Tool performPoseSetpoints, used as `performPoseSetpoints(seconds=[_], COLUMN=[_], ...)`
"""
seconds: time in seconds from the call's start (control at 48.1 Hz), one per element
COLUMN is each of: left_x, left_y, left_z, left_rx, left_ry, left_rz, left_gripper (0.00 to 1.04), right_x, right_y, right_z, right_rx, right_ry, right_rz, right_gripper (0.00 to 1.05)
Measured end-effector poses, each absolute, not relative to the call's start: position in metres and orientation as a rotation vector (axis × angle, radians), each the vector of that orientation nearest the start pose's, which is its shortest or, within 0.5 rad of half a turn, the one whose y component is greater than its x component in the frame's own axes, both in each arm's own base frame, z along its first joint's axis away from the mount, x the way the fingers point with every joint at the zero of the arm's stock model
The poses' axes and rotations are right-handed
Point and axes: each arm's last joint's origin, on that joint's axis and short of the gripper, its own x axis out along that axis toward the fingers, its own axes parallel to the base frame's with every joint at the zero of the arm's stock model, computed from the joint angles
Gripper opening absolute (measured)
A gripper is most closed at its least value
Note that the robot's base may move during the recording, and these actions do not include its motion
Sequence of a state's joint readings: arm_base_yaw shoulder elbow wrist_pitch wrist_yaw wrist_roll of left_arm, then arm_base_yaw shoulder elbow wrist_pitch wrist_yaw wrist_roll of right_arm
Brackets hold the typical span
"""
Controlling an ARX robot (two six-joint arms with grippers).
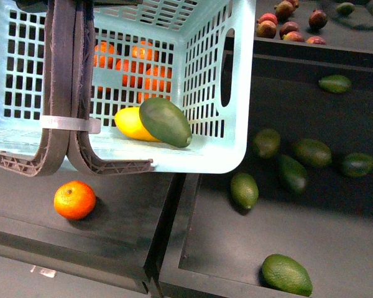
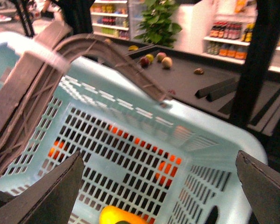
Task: Pick mango and avocado into basket
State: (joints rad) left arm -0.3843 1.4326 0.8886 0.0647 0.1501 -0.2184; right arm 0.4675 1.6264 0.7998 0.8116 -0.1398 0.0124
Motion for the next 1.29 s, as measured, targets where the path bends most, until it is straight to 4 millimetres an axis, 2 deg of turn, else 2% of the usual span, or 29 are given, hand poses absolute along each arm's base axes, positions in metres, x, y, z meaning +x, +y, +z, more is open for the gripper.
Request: performPoseSetpoints(seconds=[0.146,0.271,0.375,0.458,0.603,0.708,1.082,1.103,1.29], left_x=[0.286,0.285,0.285,0.285,0.285,0.285,0.285,0.285,0.285], left_y=[-0.120,-0.121,-0.121,-0.121,-0.121,-0.121,-0.121,-0.121,-0.121], left_z=[0.245,0.245,0.245,0.245,0.245,0.245,0.245,0.245,0.245], left_rx=[-0.150,-0.151,-0.150,-0.149,-0.150,-0.149,-0.149,-0.149,-0.149], left_ry=[0.535,0.536,0.536,0.536,0.536,0.536,0.536,0.536,0.536], left_rz=[-0.470,-0.474,-0.474,-0.474,-0.474,-0.472,-0.474,-0.474,-0.473], left_gripper=[0.05,0.05,0.05,0.05,0.05,0.05,0.05,0.05,0.05], right_x=[0.274,0.244,0.210,0.189,0.152,0.143,0.141,0.141,0.132], right_y=[0.114,0.080,0.054,0.042,0.024,0.021,0.020,0.020,0.012], right_z=[0.243,0.244,0.234,0.223,0.192,0.180,0.181,0.181,0.178], right_rx=[0.070,0.125,0.157,0.168,0.181,0.174,0.174,0.164,0.026], right_ry=[-0.030,-0.036,-0.026,-0.010,0.055,0.087,0.076,0.066,0.005], right_rz=[0.458,0.310,0.193,0.133,-0.001,-0.025,-0.023,-0.016,0.006], right_gripper=[0.97,0.97,0.97,0.97,0.97,0.97,0.97,0.95,0.55])
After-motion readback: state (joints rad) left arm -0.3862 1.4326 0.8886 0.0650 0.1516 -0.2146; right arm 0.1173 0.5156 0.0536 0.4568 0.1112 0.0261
